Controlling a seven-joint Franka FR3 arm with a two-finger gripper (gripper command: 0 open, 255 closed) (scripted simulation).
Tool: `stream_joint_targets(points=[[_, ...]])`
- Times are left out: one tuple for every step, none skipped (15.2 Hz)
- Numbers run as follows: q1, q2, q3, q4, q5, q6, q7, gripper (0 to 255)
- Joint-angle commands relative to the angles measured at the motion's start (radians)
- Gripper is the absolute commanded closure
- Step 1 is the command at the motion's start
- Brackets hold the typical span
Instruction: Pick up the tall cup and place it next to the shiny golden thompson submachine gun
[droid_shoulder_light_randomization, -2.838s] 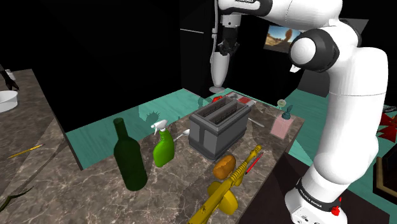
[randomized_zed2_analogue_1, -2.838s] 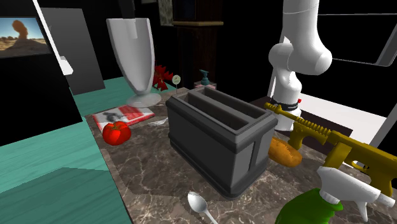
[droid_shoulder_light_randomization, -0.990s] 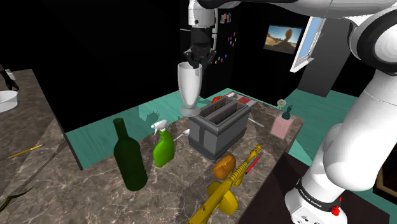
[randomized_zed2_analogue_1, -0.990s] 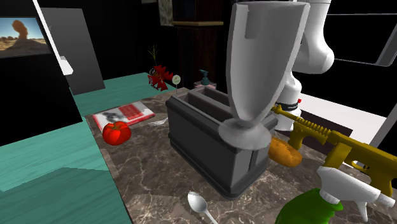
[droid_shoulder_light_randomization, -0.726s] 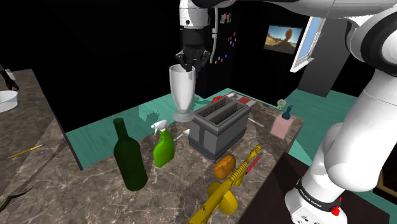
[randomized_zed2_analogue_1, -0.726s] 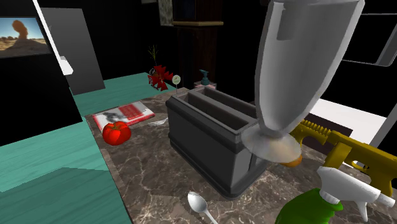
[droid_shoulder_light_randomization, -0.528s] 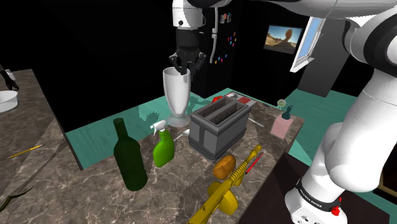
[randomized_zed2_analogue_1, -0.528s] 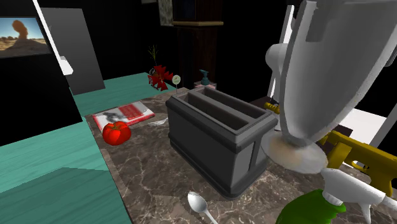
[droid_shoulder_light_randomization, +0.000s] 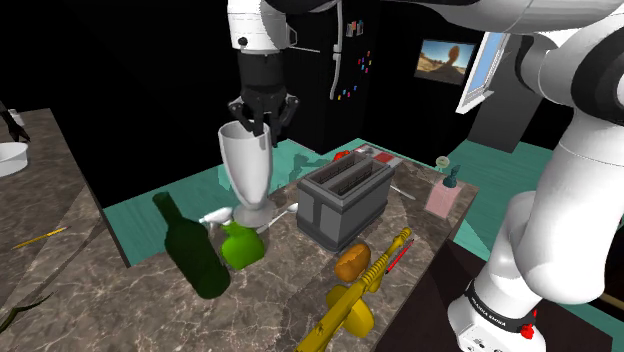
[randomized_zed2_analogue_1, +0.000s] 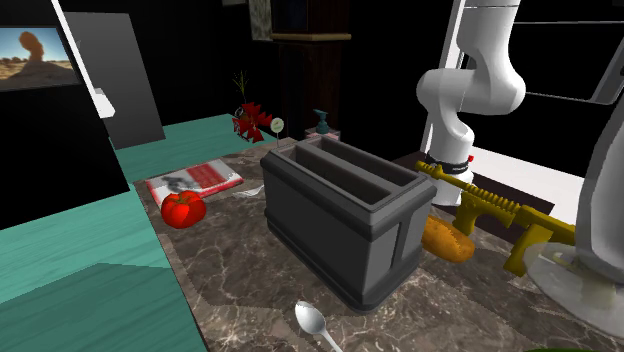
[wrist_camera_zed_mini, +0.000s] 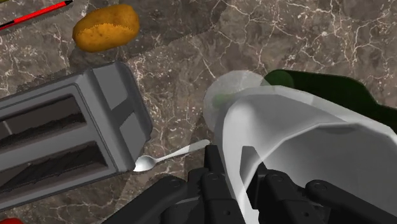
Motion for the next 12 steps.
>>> stream_joint_targets(points=[[0.029,0.038,0.024,0.054,-0.011,-0.016,0.053,255],[0.044,0.056,0.035,0.076,-0.016,-0.021,0.078,255],[0.059,0.074,0.046,0.099,-0.023,-0.027,0.103,255],[0.075,0.094,0.056,0.124,-0.030,-0.034,0.128,255],[0.092,0.116,0.066,0.152,-0.038,-0.041,0.153,255],[0.110,0.139,0.076,0.181,-0.047,-0.049,0.177,255],[0.128,0.164,0.086,0.213,-0.056,-0.059,0.202,255],[0.147,0.190,0.094,0.248,-0.067,-0.069,0.226,255],[0.168,0.218,0.102,0.286,-0.078,-0.081,0.250,255],[0.191,0.248,0.109,0.327,-0.090,-0.094,0.273,255],[0.214,0.281,0.115,0.373,-0.103,-0.110,0.296,255],[0.240,0.316,0.121,0.424,-0.117,-0.127,0.318,255]])
